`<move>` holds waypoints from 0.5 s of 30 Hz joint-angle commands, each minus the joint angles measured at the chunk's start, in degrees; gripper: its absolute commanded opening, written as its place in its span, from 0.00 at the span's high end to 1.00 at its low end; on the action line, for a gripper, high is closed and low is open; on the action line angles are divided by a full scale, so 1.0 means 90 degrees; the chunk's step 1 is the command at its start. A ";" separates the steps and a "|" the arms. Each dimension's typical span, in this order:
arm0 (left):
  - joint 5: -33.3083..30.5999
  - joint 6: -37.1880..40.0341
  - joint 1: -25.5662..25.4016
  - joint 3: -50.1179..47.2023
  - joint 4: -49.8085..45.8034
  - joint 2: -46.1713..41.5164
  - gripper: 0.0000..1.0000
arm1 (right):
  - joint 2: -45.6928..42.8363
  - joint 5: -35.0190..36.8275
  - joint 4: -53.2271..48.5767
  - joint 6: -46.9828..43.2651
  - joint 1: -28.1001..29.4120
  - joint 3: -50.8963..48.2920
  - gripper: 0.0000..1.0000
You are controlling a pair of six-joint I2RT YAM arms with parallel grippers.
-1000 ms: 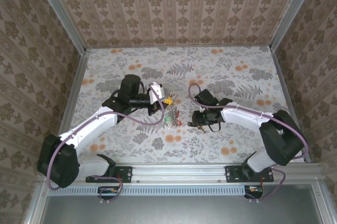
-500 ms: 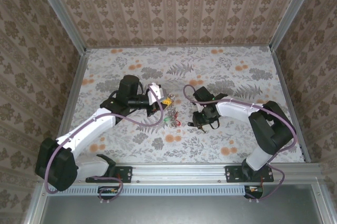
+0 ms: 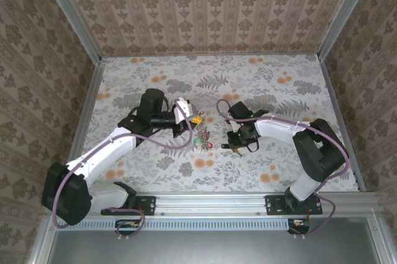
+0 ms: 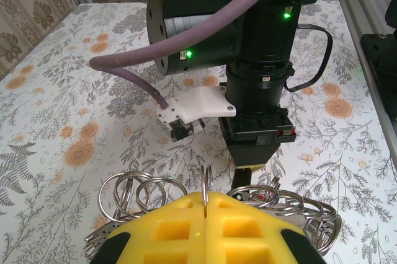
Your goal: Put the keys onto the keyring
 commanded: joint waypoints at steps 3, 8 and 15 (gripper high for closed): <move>0.0091 0.0104 -0.0041 0.0061 0.0111 -0.0104 1.00 | -0.0364 0.0091 -0.0023 0.0145 -0.0109 -0.0146 0.92; 0.0114 0.0113 -0.0041 0.0075 0.0121 -0.0059 1.00 | -0.0548 0.0521 0.0098 0.0463 -0.0215 -0.0290 0.92; 0.0128 0.0132 -0.0041 0.0080 0.0112 -0.0026 1.00 | -0.0310 0.0392 0.0159 0.0561 -0.0223 -0.0313 0.88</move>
